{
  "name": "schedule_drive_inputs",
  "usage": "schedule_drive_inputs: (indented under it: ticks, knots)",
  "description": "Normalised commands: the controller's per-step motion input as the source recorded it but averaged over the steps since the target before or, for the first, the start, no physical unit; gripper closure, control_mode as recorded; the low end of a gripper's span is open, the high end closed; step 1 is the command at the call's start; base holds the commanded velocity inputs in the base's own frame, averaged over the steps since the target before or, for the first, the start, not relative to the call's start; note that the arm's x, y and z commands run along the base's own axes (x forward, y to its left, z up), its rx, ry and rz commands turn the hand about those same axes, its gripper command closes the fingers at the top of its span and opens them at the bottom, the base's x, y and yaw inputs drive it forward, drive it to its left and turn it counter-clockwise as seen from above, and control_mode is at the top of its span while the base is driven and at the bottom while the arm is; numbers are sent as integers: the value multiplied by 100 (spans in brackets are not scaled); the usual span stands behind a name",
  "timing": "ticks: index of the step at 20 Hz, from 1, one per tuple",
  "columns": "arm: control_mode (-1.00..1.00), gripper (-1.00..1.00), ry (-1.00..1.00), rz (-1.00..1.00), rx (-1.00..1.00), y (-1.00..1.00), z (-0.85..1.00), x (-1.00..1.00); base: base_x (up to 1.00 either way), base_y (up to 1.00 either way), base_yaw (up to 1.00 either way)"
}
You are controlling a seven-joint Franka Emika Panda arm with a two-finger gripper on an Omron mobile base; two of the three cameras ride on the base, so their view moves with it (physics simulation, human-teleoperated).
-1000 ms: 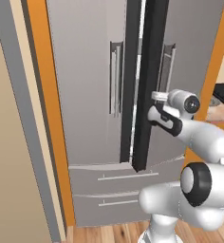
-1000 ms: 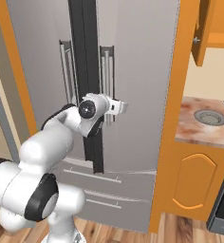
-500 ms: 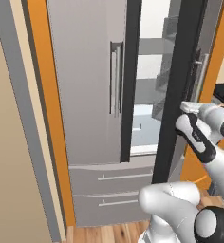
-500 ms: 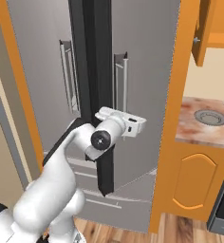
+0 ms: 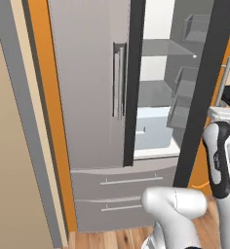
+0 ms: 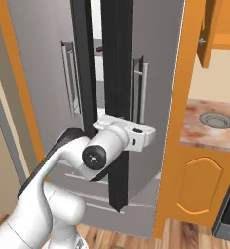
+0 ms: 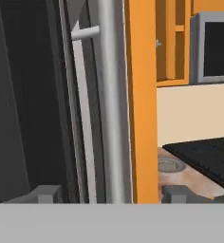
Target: Move the hot dog bun to the plate on the dining table and place the condiment next to that plate. Then navigate to the fridge and take the sausage and place it on the plate as well.
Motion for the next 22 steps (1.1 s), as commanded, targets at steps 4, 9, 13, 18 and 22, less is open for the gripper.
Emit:
schedule_drive_inputs:
  ticks: [4, 9, 13, 18, 22]
  knots:
    - [-100, -100, 0, 7, -20, 76, 48, -100, 0, 0, 0]
    - [-100, -100, 0, 7, -27, 94, 28, -100, 0, 0, 0]
    - [-100, -100, 5, 2, -27, 100, 31, -94, 0, 0, 0]
    - [-100, -100, 4, 0, -30, 100, 33, -42, 0, 0, 0]
    - [-100, -100, 15, -3, -27, 100, 7, 84, 0, 0, 0]
